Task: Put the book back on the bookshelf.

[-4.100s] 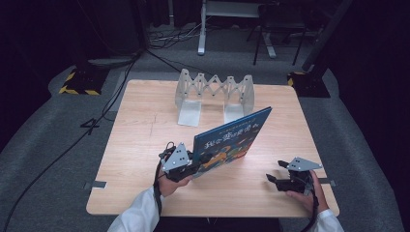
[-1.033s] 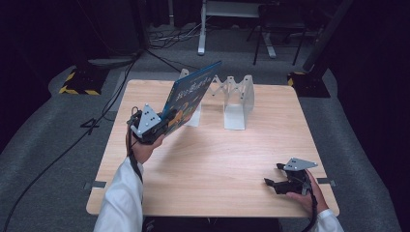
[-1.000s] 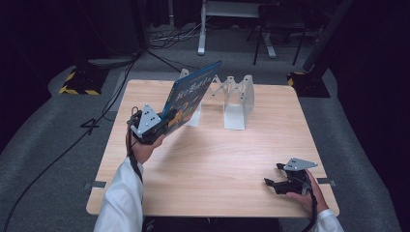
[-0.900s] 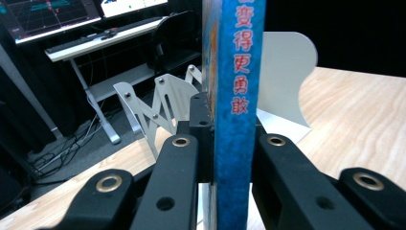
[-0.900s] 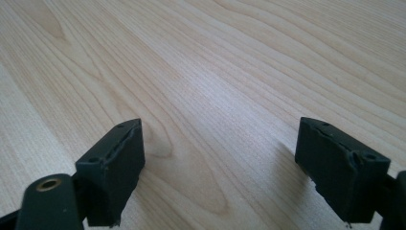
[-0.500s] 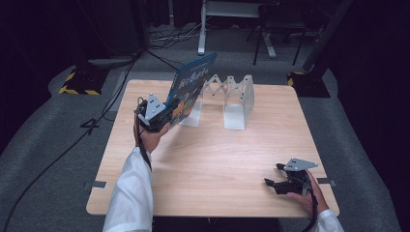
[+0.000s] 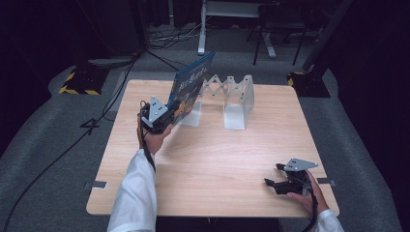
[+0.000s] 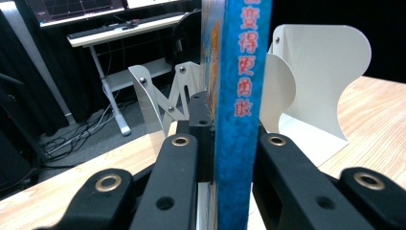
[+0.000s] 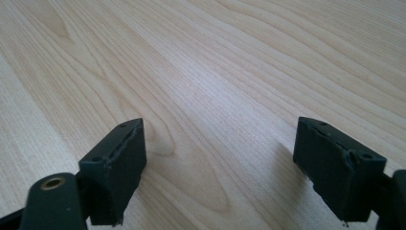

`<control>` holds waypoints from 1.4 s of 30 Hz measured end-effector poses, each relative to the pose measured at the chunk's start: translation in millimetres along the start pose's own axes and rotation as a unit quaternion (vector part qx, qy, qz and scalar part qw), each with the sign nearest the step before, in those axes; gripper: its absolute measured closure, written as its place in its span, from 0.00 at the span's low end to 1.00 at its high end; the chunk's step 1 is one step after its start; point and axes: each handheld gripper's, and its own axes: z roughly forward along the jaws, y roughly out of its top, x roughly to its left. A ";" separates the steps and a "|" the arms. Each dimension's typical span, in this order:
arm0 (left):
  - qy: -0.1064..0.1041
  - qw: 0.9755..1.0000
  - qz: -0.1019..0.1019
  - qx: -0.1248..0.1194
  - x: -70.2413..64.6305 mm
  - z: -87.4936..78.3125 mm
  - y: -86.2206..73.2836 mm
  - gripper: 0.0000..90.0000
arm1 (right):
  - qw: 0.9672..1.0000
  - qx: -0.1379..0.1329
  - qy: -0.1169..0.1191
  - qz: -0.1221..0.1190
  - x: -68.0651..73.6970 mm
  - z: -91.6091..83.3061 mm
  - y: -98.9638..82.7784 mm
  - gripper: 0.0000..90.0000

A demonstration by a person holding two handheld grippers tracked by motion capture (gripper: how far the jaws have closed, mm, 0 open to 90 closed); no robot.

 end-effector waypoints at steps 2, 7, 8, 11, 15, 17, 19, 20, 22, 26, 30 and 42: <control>0.002 1.000 -0.006 0.005 -0.6 2.8 -3.9 0.92 | 1.000 0.000 0.000 0.000 0.0 0.0 0.0 0.21; 0.006 1.000 -0.025 0.014 -0.4 6.2 -9.7 0.92 | 1.000 0.000 0.000 0.000 0.0 0.0 0.0 0.21; 0.007 1.000 -0.025 0.016 0.0 6.9 -10.2 0.92 | 1.000 0.000 0.000 0.000 -0.1 0.0 0.0 0.21; 0.011 0.999 -0.033 0.027 -0.4 12.7 -12.9 0.92 | 1.000 0.000 0.000 0.000 -0.1 0.0 0.0 0.21; 0.014 0.999 -0.045 0.021 0.0 15.3 -13.6 0.92 | 1.000 0.000 0.000 0.001 -0.1 0.0 0.0 0.21; 0.014 0.998 -0.053 0.020 2.4 17.1 -13.8 0.92 | 1.000 0.000 0.000 0.001 -0.1 0.0 0.0 0.21; 0.015 0.998 -0.061 0.020 3.7 18.6 -13.9 0.92 | 1.000 0.000 0.001 0.001 -0.1 0.0 0.0 0.21; 0.016 0.998 -0.063 0.020 4.1 19.9 -13.7 0.92 | 1.000 0.000 0.000 0.001 -0.1 0.0 0.0 0.21; 0.016 0.998 -0.059 0.024 4.5 22.3 -13.4 0.92 | 1.000 0.000 0.000 0.001 -0.1 0.0 0.0 0.21; 0.017 0.998 -0.056 0.024 1.8 27.2 -12.7 0.92 | 1.000 0.001 0.000 0.000 -0.2 0.0 0.1 0.21; 0.019 0.997 -0.065 0.023 2.8 32.0 -14.0 0.92 | 1.000 0.000 0.000 0.000 -0.1 0.0 0.0 0.21; 0.023 0.997 -0.075 0.023 4.2 40.1 -17.8 0.92 | 1.000 0.000 0.001 0.000 -0.1 -0.1 -0.1 0.21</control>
